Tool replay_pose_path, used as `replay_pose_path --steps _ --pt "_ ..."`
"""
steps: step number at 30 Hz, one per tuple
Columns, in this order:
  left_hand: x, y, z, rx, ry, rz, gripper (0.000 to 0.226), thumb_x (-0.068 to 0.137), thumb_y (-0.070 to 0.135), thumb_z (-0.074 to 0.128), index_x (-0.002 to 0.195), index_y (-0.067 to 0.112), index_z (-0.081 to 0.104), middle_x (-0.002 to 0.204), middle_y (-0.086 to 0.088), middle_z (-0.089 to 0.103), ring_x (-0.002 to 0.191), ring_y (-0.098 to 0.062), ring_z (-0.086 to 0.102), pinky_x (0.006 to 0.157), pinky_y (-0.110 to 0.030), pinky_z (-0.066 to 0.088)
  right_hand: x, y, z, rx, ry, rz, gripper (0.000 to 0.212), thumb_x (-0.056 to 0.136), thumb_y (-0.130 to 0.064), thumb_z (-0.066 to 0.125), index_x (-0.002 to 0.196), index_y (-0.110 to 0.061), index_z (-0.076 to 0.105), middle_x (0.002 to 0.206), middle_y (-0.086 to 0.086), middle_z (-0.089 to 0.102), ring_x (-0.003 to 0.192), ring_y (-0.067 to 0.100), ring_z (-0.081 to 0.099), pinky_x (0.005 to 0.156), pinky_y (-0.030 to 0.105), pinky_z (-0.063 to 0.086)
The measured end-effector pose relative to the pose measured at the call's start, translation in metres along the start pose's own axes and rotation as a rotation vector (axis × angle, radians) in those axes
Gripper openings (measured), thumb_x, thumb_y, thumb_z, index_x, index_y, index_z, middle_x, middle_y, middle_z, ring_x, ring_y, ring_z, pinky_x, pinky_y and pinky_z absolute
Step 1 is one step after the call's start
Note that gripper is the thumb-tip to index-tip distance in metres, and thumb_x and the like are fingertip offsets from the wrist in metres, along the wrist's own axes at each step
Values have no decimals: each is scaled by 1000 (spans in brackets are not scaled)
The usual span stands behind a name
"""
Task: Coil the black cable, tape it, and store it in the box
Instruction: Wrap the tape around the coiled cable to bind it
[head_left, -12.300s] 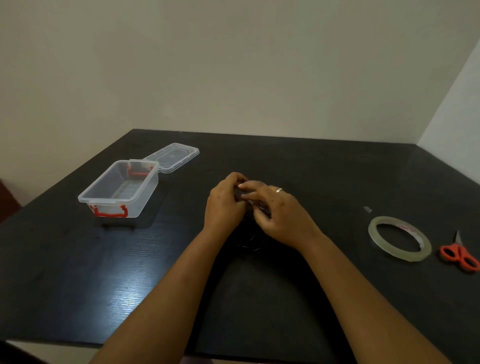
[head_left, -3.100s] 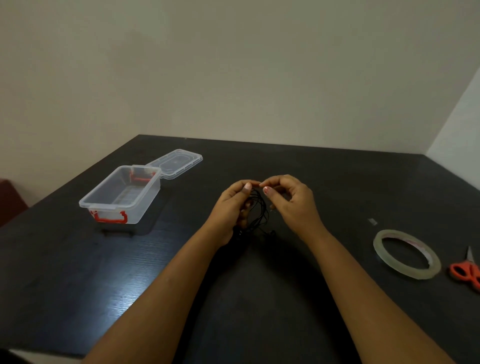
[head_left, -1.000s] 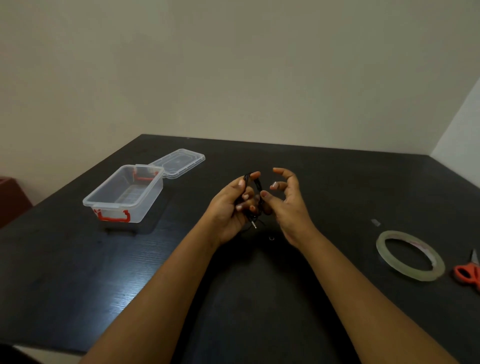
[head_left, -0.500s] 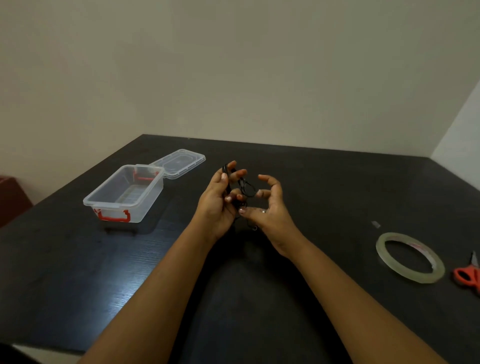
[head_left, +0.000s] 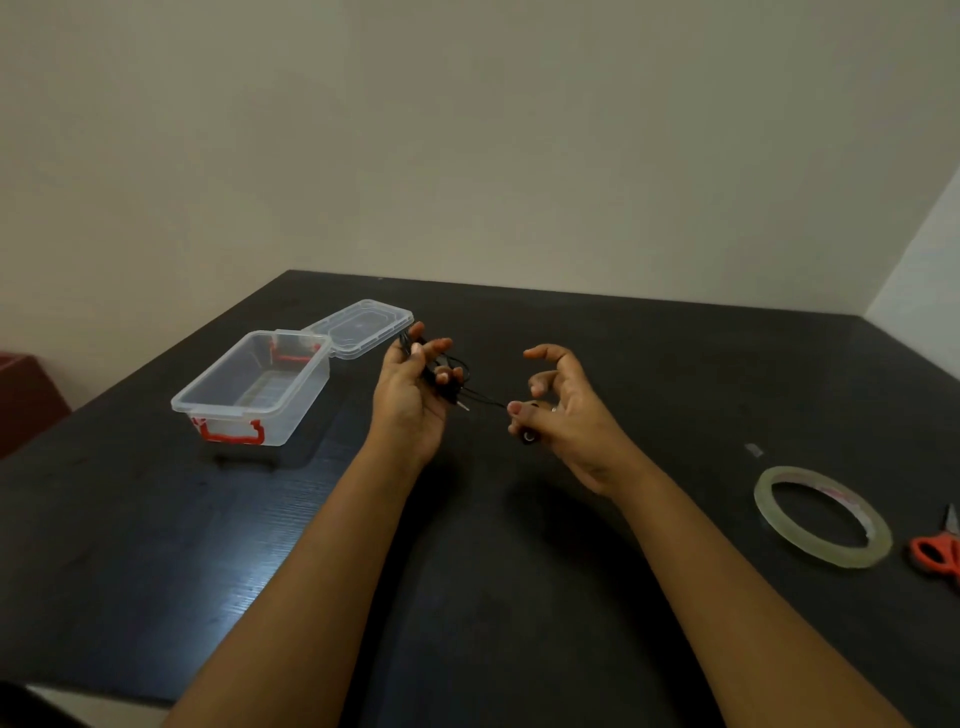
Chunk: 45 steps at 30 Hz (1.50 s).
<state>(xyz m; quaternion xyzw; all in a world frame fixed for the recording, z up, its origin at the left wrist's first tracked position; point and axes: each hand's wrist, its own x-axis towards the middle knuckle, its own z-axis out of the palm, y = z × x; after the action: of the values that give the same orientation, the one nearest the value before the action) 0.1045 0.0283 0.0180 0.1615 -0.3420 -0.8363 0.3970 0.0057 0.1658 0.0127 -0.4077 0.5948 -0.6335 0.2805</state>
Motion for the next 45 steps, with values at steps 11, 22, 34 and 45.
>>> replay_pose_path --steps 11,22,34,45 --pt "-6 -15 2 520 -170 -13 45 101 10 34 144 22 27 93 -3 66 90 -16 63 87 -36 49 -4 -6 8 -279 -91 -153 44 86 0 61 111 -31 43 88 -1 45 76 9 62 80 28 56" --pt "-15 -19 8 664 -309 -233 30 100 16 37 129 13 46 77 3 66 50 -6 44 52 -21 35 -2 3 -10 -315 -11 -75 40 90 -3 58 112 -34 44 97 -1 44 85 13 56 81 32 56" --pt "-14 -20 3 455 -496 -345 32 89 -1 43 118 8 54 54 5 49 36 -1 32 37 -14 24 3 15 -6 -120 130 -65 45 84 -3 66 108 -35 47 103 3 44 91 16 56 86 35 55" --pt "-16 -18 3 109 -471 -346 22 83 8 40 98 11 57 47 8 33 29 0 25 30 -14 17 6 15 3 18 127 -5 33 89 -13 63 108 -32 43 89 4 40 76 13 54 61 23 53"
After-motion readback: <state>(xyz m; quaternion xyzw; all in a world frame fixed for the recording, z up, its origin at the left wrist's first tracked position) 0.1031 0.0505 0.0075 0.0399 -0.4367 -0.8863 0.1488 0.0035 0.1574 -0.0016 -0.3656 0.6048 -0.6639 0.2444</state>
